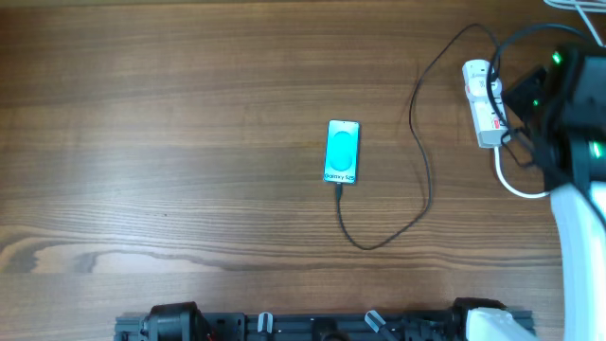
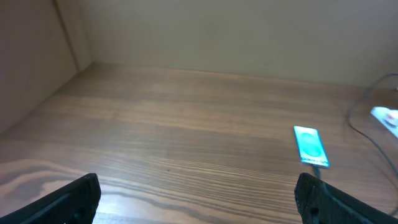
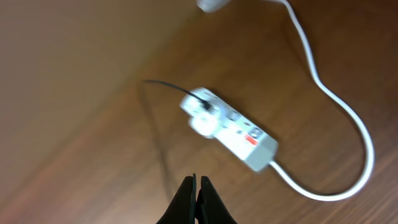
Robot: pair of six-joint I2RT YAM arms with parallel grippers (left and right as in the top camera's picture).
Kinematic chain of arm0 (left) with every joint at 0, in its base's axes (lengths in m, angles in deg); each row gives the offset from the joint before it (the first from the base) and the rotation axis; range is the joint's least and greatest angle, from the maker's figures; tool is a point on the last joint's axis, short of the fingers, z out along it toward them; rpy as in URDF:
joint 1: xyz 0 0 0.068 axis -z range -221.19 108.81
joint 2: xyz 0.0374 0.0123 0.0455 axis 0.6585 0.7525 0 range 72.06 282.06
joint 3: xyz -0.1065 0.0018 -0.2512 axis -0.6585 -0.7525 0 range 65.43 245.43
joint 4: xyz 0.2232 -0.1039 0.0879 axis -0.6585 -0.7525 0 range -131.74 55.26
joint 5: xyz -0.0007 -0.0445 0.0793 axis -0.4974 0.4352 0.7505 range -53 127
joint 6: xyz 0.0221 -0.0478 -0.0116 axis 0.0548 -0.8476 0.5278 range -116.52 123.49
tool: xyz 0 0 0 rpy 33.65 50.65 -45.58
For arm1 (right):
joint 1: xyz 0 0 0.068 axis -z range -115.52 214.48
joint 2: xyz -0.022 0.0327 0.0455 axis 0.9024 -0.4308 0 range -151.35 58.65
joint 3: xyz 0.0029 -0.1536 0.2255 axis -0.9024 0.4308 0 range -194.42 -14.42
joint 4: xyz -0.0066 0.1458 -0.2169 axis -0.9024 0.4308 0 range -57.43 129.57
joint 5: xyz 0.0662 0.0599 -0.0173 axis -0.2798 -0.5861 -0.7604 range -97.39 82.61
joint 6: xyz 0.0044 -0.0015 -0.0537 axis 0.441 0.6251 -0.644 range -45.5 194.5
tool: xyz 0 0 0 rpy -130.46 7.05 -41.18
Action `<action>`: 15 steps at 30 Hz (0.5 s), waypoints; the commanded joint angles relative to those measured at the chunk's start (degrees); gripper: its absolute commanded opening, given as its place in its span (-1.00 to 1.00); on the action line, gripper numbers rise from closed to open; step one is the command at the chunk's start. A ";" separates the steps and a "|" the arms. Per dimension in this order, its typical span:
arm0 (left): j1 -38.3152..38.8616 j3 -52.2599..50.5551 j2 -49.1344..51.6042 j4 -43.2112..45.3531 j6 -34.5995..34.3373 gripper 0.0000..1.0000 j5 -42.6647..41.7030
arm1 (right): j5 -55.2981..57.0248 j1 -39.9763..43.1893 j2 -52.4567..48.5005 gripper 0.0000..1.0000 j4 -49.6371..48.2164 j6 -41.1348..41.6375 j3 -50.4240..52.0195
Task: Plug charger to phone and switch on socket
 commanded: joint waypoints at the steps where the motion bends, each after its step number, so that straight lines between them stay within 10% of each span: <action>1: 5.75 -0.35 -0.28 0.17 0.83 1.00 3.50 | -0.72 -2.47 10.34 -0.91 -2.60 1.16 -0.31; 15: 4.31 -0.37 -0.28 0.20 -1.92 1.00 4.13 | -2.54 -2.86 18.91 -0.91 -9.75 -0.20 -0.31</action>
